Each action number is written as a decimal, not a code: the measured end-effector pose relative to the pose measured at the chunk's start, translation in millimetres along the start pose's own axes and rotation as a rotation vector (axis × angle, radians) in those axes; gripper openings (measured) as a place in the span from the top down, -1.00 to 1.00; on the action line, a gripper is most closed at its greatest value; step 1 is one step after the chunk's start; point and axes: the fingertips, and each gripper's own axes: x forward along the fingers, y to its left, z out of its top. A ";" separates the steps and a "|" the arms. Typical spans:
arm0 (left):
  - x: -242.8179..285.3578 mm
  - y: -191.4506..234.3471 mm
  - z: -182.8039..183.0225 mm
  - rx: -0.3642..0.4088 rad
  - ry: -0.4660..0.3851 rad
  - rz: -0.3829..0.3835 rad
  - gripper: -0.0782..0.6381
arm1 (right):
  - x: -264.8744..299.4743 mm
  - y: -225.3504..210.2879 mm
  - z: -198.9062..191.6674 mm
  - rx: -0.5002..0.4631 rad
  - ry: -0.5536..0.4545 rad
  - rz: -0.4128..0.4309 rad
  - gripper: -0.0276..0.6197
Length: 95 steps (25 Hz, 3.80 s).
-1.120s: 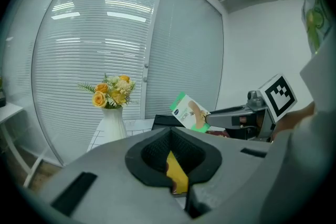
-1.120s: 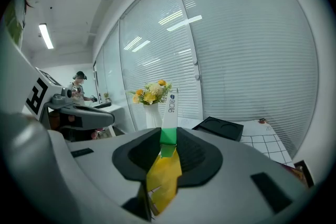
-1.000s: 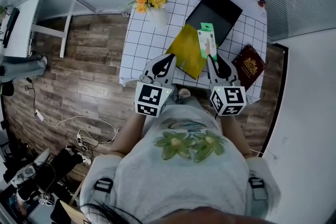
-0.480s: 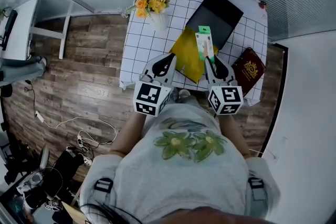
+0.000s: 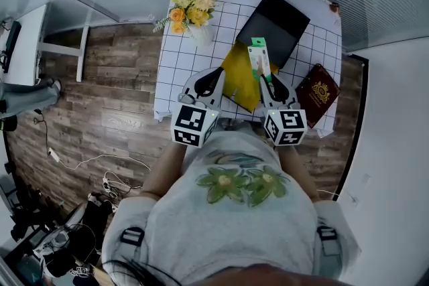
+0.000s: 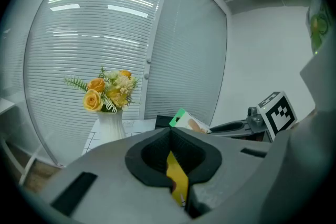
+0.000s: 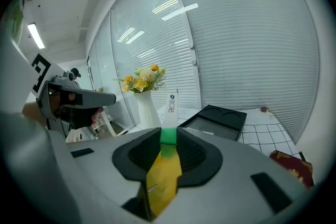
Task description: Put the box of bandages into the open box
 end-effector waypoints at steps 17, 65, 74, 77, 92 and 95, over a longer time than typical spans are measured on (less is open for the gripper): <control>18.4 6.0 0.4 -0.020 0.016 -0.037 0.76 | 20.1 -0.8 -23.7 0.012 0.085 0.003 0.63; 29.0 18.0 -15.8 -0.051 0.063 0.003 0.76 | 45.3 -4.5 -76.0 -0.017 0.228 0.039 0.63; 29.9 19.3 -16.0 -0.056 0.065 0.013 0.76 | 49.1 -3.4 -83.3 -0.024 0.261 0.056 0.63; 30.8 20.0 -16.1 -0.057 0.066 0.017 0.76 | 51.5 -3.4 -86.1 -0.029 0.272 0.062 0.63; 23.9 26.8 -16.2 -0.051 0.072 0.037 0.76 | 62.5 -0.3 -96.4 -0.077 0.326 0.072 0.63; 22.7 27.7 -16.5 -0.050 0.072 0.038 0.76 | 64.9 0.6 -98.3 -0.084 0.332 0.069 0.63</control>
